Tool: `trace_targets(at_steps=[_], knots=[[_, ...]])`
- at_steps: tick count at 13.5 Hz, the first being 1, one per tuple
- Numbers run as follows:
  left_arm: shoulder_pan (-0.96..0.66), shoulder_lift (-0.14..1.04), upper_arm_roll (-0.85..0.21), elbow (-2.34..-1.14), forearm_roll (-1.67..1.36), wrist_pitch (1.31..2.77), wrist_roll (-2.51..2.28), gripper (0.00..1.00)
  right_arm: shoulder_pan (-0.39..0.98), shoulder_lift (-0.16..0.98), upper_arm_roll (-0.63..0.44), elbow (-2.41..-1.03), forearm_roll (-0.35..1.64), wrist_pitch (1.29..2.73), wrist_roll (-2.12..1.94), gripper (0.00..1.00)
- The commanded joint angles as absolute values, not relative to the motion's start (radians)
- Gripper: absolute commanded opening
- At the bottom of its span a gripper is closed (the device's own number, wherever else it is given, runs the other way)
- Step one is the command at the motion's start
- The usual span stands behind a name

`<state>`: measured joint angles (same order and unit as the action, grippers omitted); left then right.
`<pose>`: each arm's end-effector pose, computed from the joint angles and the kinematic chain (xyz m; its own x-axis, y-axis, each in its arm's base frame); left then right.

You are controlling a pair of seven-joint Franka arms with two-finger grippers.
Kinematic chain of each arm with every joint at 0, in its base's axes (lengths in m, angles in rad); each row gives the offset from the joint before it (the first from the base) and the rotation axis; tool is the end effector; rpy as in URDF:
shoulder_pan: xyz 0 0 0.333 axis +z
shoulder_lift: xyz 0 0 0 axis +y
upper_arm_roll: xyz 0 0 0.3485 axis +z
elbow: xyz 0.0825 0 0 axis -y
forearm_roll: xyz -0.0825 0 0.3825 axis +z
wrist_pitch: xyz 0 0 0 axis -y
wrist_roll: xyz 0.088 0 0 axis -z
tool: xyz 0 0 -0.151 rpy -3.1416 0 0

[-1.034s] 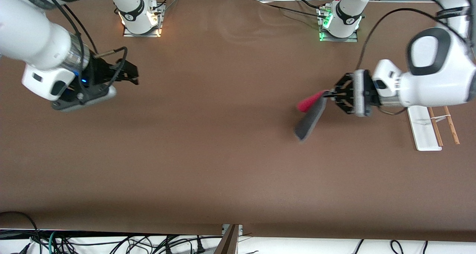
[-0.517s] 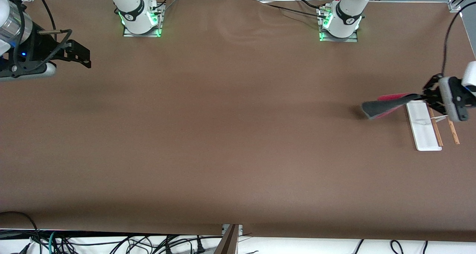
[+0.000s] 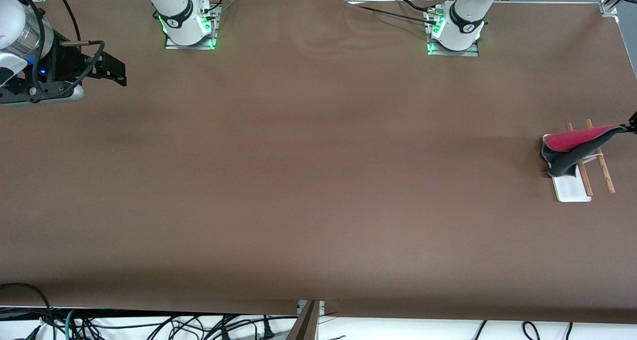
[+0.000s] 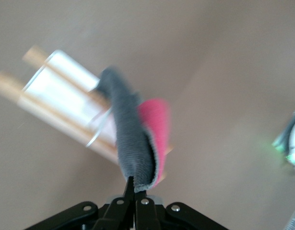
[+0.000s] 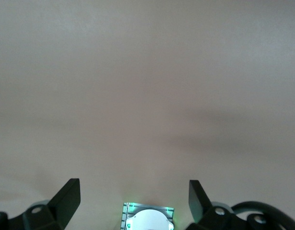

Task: Pass towel and hang on rack
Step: 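Lower the towel onto the rack rods and open the left gripper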

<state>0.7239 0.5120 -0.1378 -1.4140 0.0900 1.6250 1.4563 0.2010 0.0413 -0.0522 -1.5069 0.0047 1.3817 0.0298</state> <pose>0.5420 0.3929 0.3727 0.6298 -0.7751 -0.0504 -0.7340 -0.6151 0.2879 0.5329 0.0813 0.6055 0.9792 0.1172 -0.1657 0.1193 -0.9929 0.0024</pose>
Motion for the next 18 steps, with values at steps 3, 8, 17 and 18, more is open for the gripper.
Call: trace_targets(at_steps=[3, 8, 17, 18], knots=[[0.738, 0.604, -0.092, -1.322, 0.156, 1.764, 1.529, 0.0, 0.201, -0.02, -0.048, -1.577, -0.008, 1.408, 0.026, 1.0], [0.747, 0.699, -0.083, -1.322, 0.156, 1.864, 1.528, 0.0, 0.201, -0.026, -0.046, -1.592, -0.006, 1.425, 0.026, 1.0], [0.772, 0.798, -0.084, -1.322, 0.14, 1.942, 1.519, 0.99, 0.201, -0.011, -0.046, -1.588, -0.006, 1.446, 0.026, 1.0], [0.776, 0.795, -0.084, -1.322, 0.138, 1.941, 1.517, 1.0, 0.201, 0.007, -0.048, -1.577, -0.006, 1.456, 0.026, 1.0]])
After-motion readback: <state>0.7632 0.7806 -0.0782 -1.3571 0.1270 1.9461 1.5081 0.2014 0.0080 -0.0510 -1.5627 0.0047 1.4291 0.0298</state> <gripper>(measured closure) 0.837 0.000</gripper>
